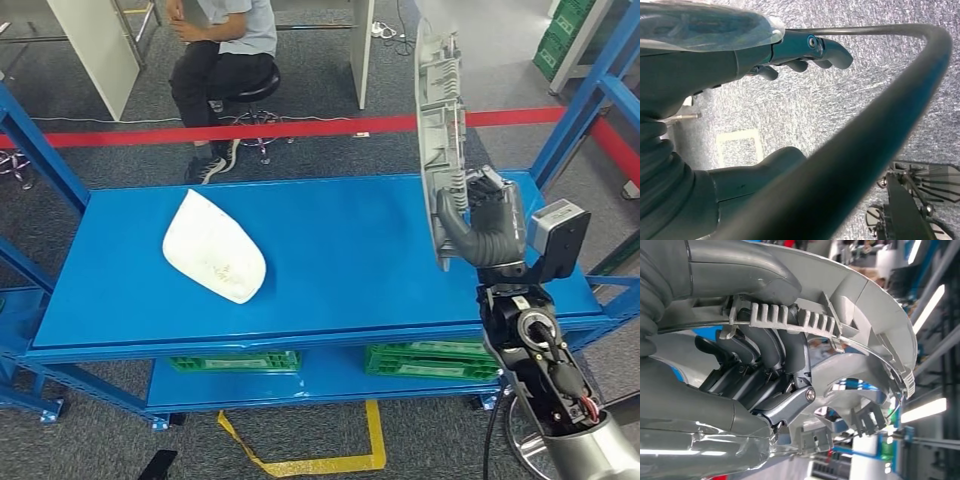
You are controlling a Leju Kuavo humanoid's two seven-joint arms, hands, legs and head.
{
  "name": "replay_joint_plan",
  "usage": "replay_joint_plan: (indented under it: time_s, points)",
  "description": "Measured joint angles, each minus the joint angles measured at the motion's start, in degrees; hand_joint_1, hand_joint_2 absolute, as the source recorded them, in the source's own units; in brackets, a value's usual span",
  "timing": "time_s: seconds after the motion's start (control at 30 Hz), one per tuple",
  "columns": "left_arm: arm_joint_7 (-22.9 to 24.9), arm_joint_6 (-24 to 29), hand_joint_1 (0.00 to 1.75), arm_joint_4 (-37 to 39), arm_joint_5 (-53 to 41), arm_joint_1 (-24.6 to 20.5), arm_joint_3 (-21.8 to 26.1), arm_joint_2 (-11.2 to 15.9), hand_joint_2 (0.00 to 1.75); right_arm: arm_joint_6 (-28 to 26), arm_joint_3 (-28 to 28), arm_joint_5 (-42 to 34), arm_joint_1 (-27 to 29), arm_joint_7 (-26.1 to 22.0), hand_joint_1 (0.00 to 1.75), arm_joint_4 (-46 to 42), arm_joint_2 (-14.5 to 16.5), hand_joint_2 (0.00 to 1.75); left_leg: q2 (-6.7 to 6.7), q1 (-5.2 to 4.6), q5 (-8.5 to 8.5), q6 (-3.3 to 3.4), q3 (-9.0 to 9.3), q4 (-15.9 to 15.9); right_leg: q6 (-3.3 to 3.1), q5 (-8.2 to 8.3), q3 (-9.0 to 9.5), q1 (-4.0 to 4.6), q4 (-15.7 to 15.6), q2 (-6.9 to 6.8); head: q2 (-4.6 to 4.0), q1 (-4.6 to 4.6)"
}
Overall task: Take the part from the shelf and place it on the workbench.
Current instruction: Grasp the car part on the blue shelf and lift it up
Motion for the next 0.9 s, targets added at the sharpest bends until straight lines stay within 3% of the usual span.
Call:
replay_joint_plan:
  time_s: [0.27,0.63,0.9]
  points:
    - [-0.02,0.03,0.0,0.0,0.03,-0.05,-0.06,0.0,1.75,8.35,0.84,-10.86,0.7,-3.02,1.75,-2.61,0.4,1.75,-0.01,0.0,0.0,0.0,-0.02,-0.01,0.0,-0.01,-0.02,0.0,0.0,0.0,0.0,0.02]
    - [0.0,0.04,0.0,0.0,0.23,-0.11,-0.11,0.02,1.75,13.64,2.76,-17.29,0.97,-3.96,1.75,-3.43,1.1,1.75,-0.01,0.0,0.0,0.0,-0.03,-0.02,0.0,-0.01,-0.01,0.01,0.0,0.0,0.0,0.01]
    - [0.0,0.14,0.0,0.0,0.96,-0.11,-0.13,0.26,1.75,16.5,5.5,-15.0,0.92,-4.14,1.75,-3.43,2.52,1.75,-0.02,0.0,0.0,0.0,-0.04,-0.03,-0.01,-0.01,-0.02,0.02,0.01,-0.02,-0.01,-0.02]
